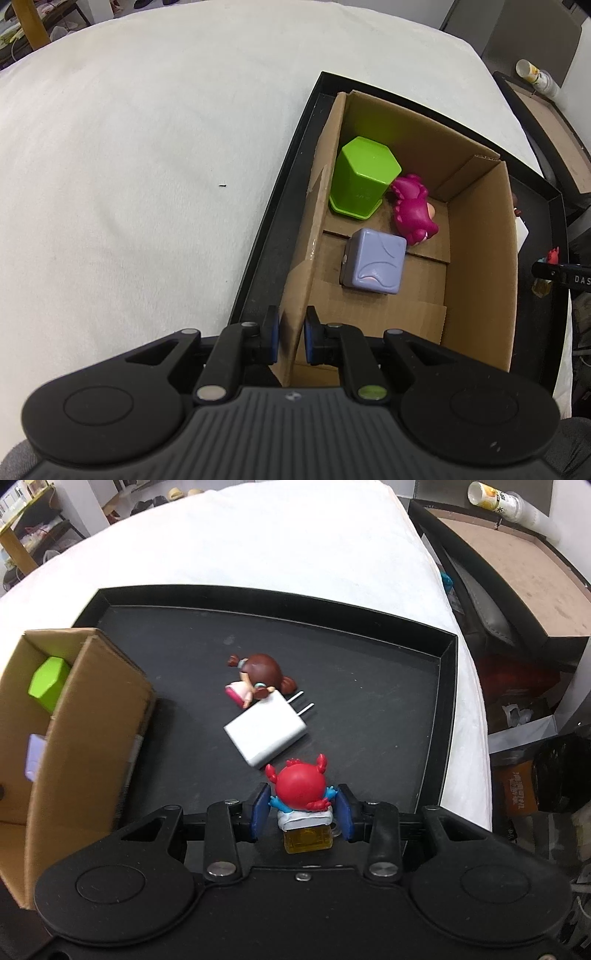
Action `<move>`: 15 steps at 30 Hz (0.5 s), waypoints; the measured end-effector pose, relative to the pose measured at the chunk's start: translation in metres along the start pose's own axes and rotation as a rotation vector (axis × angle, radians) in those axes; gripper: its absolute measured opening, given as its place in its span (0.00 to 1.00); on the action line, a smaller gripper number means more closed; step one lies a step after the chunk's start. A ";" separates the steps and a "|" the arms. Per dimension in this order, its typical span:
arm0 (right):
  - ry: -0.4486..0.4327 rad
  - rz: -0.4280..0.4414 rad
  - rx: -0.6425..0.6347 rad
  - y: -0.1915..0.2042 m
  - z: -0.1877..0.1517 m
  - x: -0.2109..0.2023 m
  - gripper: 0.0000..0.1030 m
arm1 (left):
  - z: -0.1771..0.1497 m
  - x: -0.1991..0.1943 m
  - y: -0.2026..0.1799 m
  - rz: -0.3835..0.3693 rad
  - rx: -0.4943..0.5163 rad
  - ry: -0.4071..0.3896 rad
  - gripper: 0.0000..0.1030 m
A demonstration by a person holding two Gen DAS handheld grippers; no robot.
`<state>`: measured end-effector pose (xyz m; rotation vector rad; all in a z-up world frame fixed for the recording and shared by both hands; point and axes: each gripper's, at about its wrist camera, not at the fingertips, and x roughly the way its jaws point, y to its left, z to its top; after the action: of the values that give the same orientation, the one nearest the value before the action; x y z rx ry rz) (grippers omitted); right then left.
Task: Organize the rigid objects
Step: 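Carry the red figure with the right tool into the box and release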
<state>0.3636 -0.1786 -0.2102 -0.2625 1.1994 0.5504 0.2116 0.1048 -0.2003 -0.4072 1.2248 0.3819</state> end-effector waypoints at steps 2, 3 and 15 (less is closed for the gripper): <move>-0.007 0.000 0.005 0.002 -0.001 -0.006 0.37 | -0.001 -0.001 0.000 -0.001 0.003 -0.003 0.12; -0.011 0.000 0.006 0.004 -0.002 -0.008 0.37 | -0.001 -0.001 0.001 -0.002 0.003 -0.003 0.12; -0.071 -0.033 -0.002 0.023 -0.006 -0.042 0.37 | -0.002 -0.005 0.003 -0.023 0.024 -0.009 0.12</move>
<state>0.3366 -0.1733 -0.1714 -0.2615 1.1239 0.5281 0.2068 0.1058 -0.1964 -0.3981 1.2137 0.3487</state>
